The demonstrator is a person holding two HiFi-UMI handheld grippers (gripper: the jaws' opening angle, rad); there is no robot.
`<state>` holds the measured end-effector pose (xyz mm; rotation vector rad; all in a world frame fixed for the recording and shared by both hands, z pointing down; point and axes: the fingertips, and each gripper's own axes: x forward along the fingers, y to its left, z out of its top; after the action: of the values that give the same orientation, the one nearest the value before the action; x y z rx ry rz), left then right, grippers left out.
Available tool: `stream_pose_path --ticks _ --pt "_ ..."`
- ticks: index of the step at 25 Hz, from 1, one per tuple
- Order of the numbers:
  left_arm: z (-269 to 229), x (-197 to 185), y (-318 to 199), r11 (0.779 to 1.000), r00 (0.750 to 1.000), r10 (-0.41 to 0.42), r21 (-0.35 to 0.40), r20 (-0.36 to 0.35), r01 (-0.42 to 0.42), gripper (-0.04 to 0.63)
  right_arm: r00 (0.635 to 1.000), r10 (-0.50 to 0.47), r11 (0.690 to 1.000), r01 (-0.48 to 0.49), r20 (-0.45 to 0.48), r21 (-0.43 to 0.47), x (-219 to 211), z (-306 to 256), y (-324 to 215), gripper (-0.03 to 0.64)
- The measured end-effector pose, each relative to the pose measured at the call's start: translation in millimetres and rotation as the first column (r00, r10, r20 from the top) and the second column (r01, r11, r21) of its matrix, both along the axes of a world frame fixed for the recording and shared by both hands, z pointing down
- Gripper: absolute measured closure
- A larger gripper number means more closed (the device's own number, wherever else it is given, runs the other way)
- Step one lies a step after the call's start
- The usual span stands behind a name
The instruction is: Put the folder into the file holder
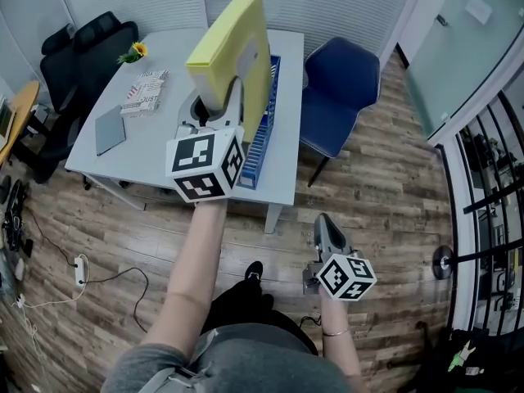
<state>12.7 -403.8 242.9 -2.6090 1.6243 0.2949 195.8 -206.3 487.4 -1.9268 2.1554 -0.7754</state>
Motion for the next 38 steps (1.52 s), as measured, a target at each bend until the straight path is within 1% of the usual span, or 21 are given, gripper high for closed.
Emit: stream_pose_path --ticks 11,19,25,38 --pt "36 16 -15 0.999 1.0 0.001 -0.042 0.019 0.0 0.443 1.0 0.007 1.0 -0.007 0.003 -0.025 10 9 -2 0.618" --pt "62 19 -21 0.997 0.999 -0.005 -0.074 0.039 0.008 0.443 1.0 0.012 0.999 -0.012 0.002 -0.036 15 11 -6 0.618" --pt "84 22 -21 0.995 0.998 -0.006 -0.102 0.063 0.013 0.443 1.0 0.009 0.999 -0.009 0.008 -0.04 17 14 -7 0.618" --pt "126 31 -15 0.987 0.991 0.024 -0.162 0.134 -0.002 0.433 1.0 0.0 0.999 0.0 0.013 -0.038 12 14 -11 0.618"
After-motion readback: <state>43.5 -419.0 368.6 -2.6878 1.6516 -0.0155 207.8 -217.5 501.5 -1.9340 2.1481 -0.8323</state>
